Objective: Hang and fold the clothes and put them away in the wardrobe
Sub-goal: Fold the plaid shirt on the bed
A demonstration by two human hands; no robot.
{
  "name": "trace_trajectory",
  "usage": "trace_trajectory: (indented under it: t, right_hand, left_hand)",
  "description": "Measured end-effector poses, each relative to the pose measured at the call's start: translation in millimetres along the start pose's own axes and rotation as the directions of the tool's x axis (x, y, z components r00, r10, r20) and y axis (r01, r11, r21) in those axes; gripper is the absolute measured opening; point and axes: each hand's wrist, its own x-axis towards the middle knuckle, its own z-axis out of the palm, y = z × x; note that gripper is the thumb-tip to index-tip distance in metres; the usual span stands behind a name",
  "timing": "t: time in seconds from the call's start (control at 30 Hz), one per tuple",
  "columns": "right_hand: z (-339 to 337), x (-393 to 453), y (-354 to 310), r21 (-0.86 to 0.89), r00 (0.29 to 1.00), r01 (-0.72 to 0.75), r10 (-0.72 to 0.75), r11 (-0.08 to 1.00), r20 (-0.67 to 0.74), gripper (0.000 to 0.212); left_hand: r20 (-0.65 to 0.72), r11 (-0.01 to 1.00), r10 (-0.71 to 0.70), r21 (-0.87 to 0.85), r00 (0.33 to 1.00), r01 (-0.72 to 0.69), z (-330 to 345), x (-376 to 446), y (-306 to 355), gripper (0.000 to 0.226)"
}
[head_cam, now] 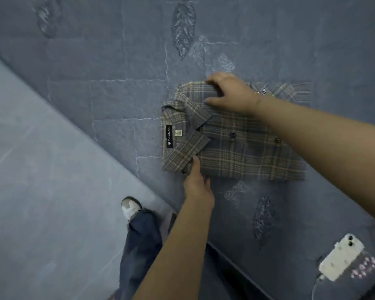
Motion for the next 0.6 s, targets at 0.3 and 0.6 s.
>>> trace_trajectory:
  t: [0.3,0.6]
  right_hand:
    - [-11.6,63.9,-3.2,-0.136,0.915,-0.043,0.093,0.990,0.394,0.055]
    - [-37.7,-1.1,-56.3,0.424,0.858,-0.270,0.015,0.865,0.514,0.045]
  left_hand:
    - [-0.081,0.992,0.012,-0.121,0.997,-0.022,19.1,29.7,-11.6,0.061]
    - [0.046,0.917,0.311,-0.277,0.949,-0.287,-50.0,-39.9,4.0,0.034]
